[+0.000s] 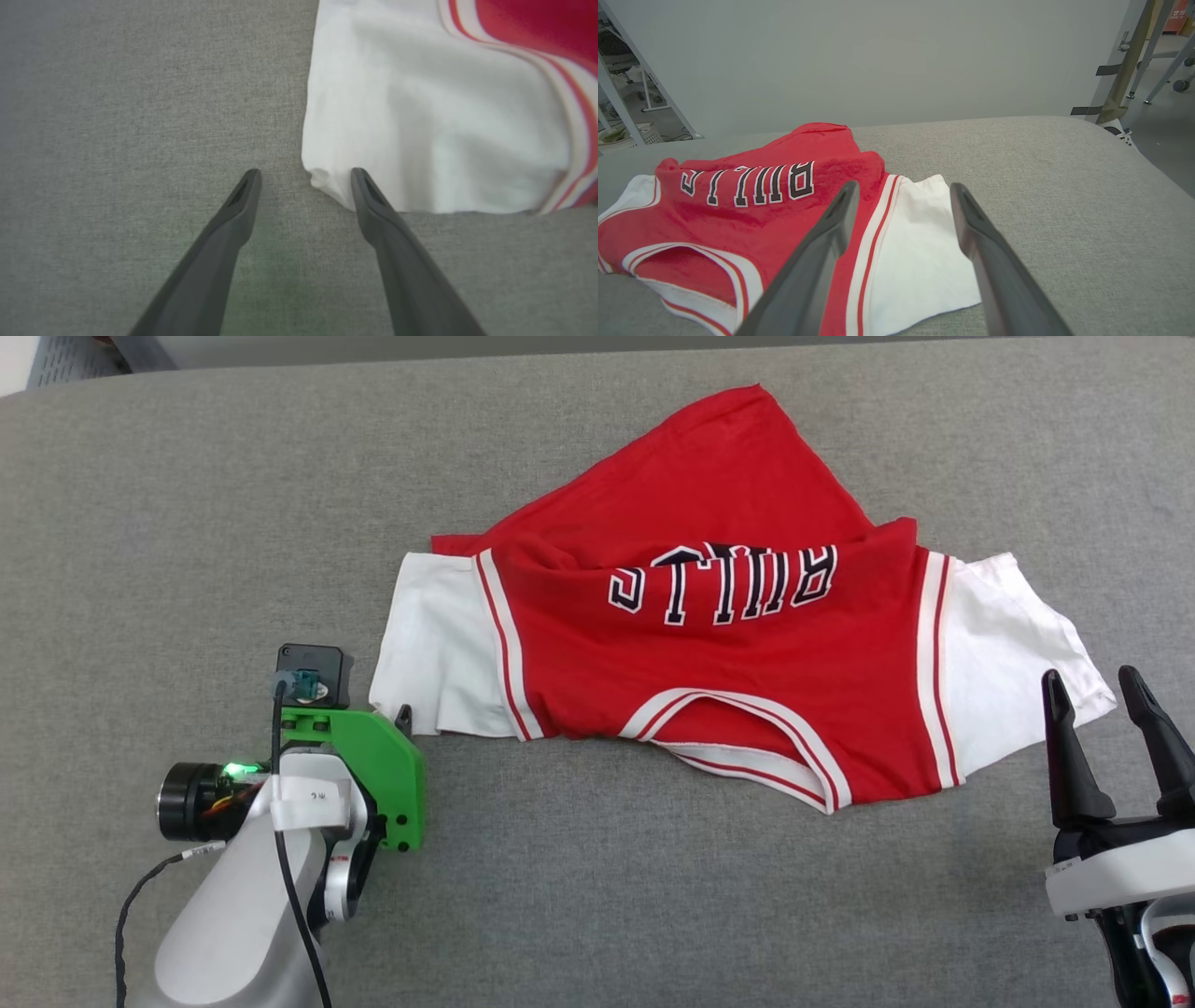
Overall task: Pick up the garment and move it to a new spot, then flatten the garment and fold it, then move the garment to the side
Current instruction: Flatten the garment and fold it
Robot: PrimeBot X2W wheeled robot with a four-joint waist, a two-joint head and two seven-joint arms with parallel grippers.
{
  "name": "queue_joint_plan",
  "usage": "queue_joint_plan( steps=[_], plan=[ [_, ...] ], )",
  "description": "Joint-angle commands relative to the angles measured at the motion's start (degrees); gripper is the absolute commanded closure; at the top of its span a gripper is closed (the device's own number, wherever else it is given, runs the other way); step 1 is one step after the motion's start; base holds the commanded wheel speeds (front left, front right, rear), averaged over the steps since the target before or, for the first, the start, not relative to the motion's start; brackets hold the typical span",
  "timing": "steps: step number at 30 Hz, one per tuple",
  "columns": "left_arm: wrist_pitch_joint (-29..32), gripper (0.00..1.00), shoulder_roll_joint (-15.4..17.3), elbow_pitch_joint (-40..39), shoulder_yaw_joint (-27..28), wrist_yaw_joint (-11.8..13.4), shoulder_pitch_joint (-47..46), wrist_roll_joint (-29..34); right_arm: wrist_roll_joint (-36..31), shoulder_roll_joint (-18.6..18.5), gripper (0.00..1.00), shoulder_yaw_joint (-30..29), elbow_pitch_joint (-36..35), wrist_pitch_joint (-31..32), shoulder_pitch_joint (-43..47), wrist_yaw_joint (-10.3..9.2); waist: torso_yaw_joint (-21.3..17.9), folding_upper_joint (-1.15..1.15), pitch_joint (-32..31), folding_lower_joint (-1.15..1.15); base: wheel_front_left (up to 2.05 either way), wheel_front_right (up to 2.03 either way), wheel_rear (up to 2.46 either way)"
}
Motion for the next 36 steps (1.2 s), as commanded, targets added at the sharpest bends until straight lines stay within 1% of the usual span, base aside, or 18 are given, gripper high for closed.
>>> queue_joint_plan(
  steps=[1, 6, 9, 10, 11, 12, 14, 18, 22, 24, 26, 30, 36],
  plan=[
    [0.10, 0.00, 0.54, 0.59, 0.14, 0.32, -1.31, 0.45, 0.31, -0.15, 0.00, 0.10, 0.04, -0.50, -0.86, -0.04, -1.36, 0.00, 1.68, 0.00, 0.00, 0.00, 0.00],
    [0.64, 0.00, 1.72, 3.92, -0.68, 0.13, -2.48, 1.64, 0.33, -0.40, 0.00, 0.23, 0.48, -0.73, -1.36, -0.04, -1.84, 0.00, 2.52, 0.00, 0.00, 0.00, 0.00],
    [2.97, 0.00, 1.33, 5.64, -1.49, -1.02, -1.76, 0.38, 0.15, -0.45, 0.00, 0.09, 0.71, -0.80, -1.44, -0.04, -1.78, 0.00, 2.53, 0.00, 0.00, 0.00, 0.00],
    [3.92, 0.23, 1.21, 6.01, -1.93, -1.52, -1.38, -0.04, 0.06, -0.47, 0.00, 0.03, 0.80, -0.81, -1.40, -0.04, -1.69, 0.00, 2.44, 0.00, 0.00, 0.00, 0.00],
    [4.83, 0.67, 0.95, 6.21, -2.29, -1.93, -0.92, -0.57, -0.02, -0.48, 0.00, -0.06, 0.89, -0.81, -1.33, -0.04, -1.55, 0.00, 2.28, 0.00, 0.00, 0.00, 0.00],
    [5.62, 1.00, 0.78, 6.31, -2.61, -2.30, -0.52, -1.00, -0.06, -0.49, 0.00, -0.15, 0.96, -0.80, -1.27, -0.04, -1.41, 0.00, 2.13, 0.00, 0.00, 0.00, 0.00],
    [6.48, 1.00, 0.55, 6.32, -3.04, -2.80, 0.13, -1.62, -0.12, -0.52, 0.00, -0.29, 1.12, -0.74, -1.14, -0.04, -1.01, 0.00, 1.58, 0.00, 0.00, 0.00, 0.00],
    [5.08, 1.00, -0.11, 5.59, -2.50, -2.68, 1.02, -2.68, -0.14, -0.76, 0.00, -0.38, 1.56, -0.44, -0.94, -0.04, -0.06, 0.00, 0.08, 0.00, 0.00, 0.00, 0.00],
    [1.71, 1.00, -0.51, 3.13, -0.57, -2.04, 2.09, -4.06, -0.15, -1.36, 0.00, -0.73, 2.03, 0.42, -0.47, -0.04, 1.11, 0.00, -2.22, 0.00, 0.00, 0.00, 0.00],
    [0.13, 1.00, -1.04, 1.01, 0.94, -2.27, 3.18, -5.99, -0.13, -2.06, 0.00, -1.01, 2.18, 1.64, -0.12, -0.04, 1.77, 0.00, -3.29, 0.00, 0.00, 0.00, 0.00],
    [-1.10, 1.00, -2.59, -2.41, 3.13, -3.04, 4.77, -9.84, 0.50, -2.67, 0.00, -1.47, 2.97, 4.45, 0.35, -0.04, 2.40, 0.00, -4.32, 0.00, 0.00, 0.00, 0.00],
    [-1.83, 1.00, -1.04, -9.08, 5.26, -2.30, 7.69, -11.00, 0.49, -5.16, 0.00, -2.22, 3.87, 11.78, 0.95, -0.04, 3.64, 0.00, -5.64, 0.00, 0.00, 0.00, 0.00],
    [-0.38, 1.00, 0.66, -19.49, 7.59, -0.54, 11.65, -12.81, 1.46, -10.12, 0.00, -3.22, 4.25, 25.72, -0.04, -0.04, 5.02, 0.00, -5.75, 0.00, 0.00, 0.00, 0.00]
  ],
)
